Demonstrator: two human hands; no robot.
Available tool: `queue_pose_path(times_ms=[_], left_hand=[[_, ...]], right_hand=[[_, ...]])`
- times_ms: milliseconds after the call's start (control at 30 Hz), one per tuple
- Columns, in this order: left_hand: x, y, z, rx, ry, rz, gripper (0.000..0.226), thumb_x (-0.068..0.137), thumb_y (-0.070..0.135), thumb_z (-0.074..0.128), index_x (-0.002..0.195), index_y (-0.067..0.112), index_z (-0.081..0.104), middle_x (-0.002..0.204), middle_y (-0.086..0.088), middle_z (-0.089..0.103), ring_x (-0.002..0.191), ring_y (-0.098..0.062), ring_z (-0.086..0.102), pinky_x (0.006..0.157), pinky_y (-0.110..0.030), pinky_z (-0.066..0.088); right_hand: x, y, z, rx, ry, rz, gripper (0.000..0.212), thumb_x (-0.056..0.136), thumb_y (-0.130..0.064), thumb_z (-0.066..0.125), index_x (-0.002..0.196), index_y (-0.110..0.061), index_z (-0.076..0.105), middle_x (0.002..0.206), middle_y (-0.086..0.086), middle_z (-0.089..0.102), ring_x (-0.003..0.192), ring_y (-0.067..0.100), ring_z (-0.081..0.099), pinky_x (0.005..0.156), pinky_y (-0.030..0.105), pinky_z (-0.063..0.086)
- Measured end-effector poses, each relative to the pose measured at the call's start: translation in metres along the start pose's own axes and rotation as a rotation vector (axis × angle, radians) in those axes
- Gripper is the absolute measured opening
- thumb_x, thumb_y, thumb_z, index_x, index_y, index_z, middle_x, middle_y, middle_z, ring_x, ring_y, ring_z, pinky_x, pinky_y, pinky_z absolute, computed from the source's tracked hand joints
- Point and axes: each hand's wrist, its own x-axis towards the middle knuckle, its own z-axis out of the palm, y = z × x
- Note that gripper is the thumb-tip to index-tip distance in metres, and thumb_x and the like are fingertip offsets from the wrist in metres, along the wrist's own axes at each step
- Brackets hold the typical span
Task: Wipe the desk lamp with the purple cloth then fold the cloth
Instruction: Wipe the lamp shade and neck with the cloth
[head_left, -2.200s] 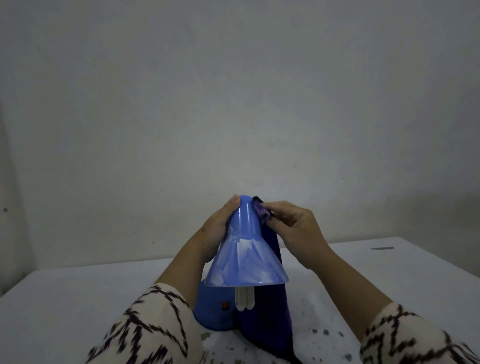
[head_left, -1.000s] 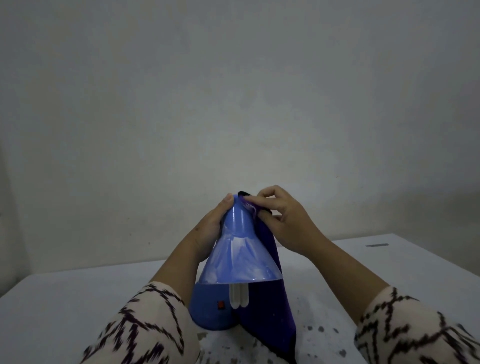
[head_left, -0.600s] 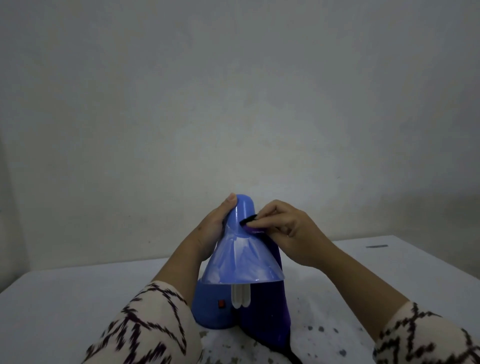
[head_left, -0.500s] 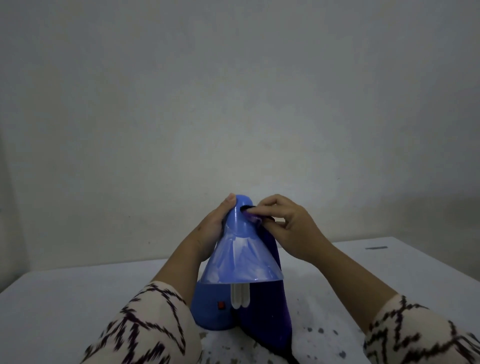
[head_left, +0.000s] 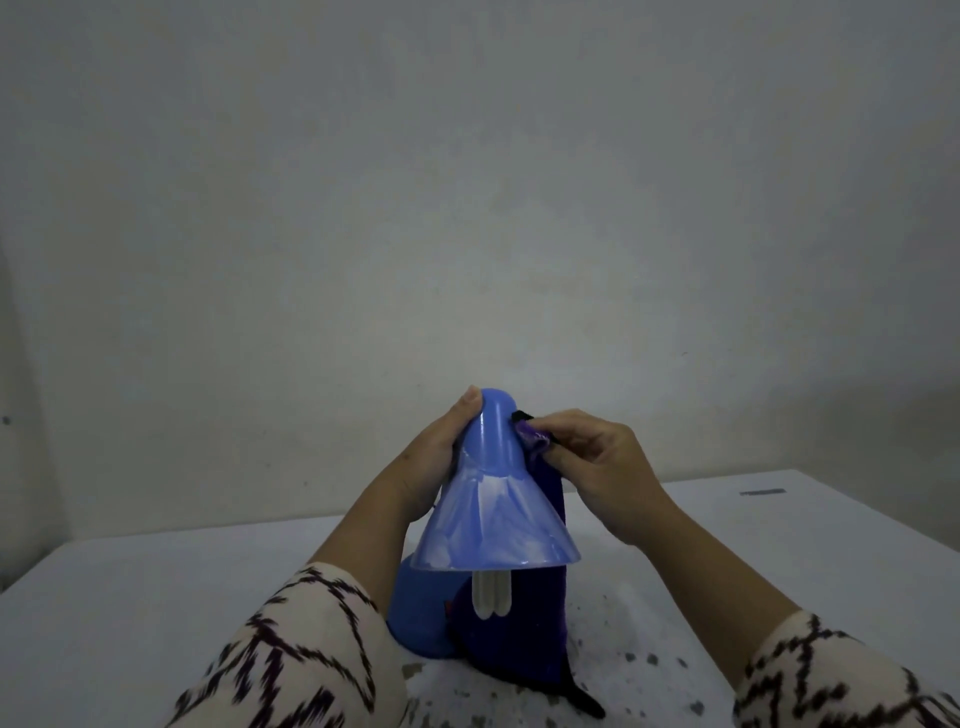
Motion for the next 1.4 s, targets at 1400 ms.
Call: queue_pose_path(times_ms=[1400], left_hand=[[-0.001, -0.016, -0.008, -0.081, 0.035, 0.050, 0.031, 0.098, 0.025, 0.032, 0.095, 0.018, 0.062, 0.092, -0.006, 0.066, 0.087, -0.021, 0.062, 0.081, -0.035, 0.052]], right_hand=[[0.035, -0.091, 0.058, -1.516, -0.785, -0.314, 0.033, 0.090, -0.013, 0.047, 0.114, -0.030, 0.061, 0.126, -0.014, 0.053, 0.116, 0.016, 0.031, 0.090, 0.033, 0.028]])
